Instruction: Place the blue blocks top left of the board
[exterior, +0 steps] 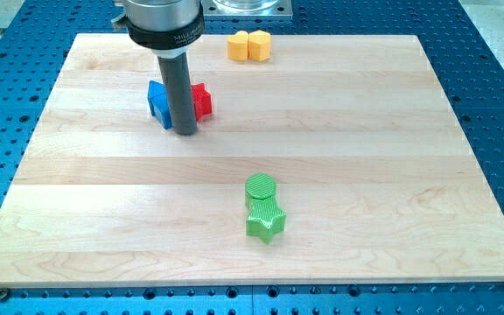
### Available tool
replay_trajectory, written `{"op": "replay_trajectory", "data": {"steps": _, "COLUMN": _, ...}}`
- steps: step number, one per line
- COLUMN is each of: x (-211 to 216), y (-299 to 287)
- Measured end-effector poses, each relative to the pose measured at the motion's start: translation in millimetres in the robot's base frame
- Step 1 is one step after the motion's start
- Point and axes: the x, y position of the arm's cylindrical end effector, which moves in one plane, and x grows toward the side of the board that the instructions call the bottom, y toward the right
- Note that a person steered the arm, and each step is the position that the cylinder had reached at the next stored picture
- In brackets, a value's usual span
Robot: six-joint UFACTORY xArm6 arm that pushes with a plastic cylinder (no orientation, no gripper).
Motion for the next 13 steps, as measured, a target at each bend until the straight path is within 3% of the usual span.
{"op": "replay_trajectory", "data": {"steps": 4, "x": -132.5, "y": -92.9}}
{"op": "replay_trajectory", "data": {"steps": 5, "x": -128.6, "y": -103.2}}
{"op": "replay_trajectory", "data": {"steps": 7, "x": -19.4, "y": -54.2}}
{"op": "replay_trajectory", "data": {"steps": 8, "x": -11.6, "y": -93.3}}
{"op": "replay_trajectory", "data": {"steps": 10, "x": -120.9, "y": -184.5}}
{"op": "replay_trajectory", "data": {"steps": 13, "x": -111.4, "y": -211.5}}
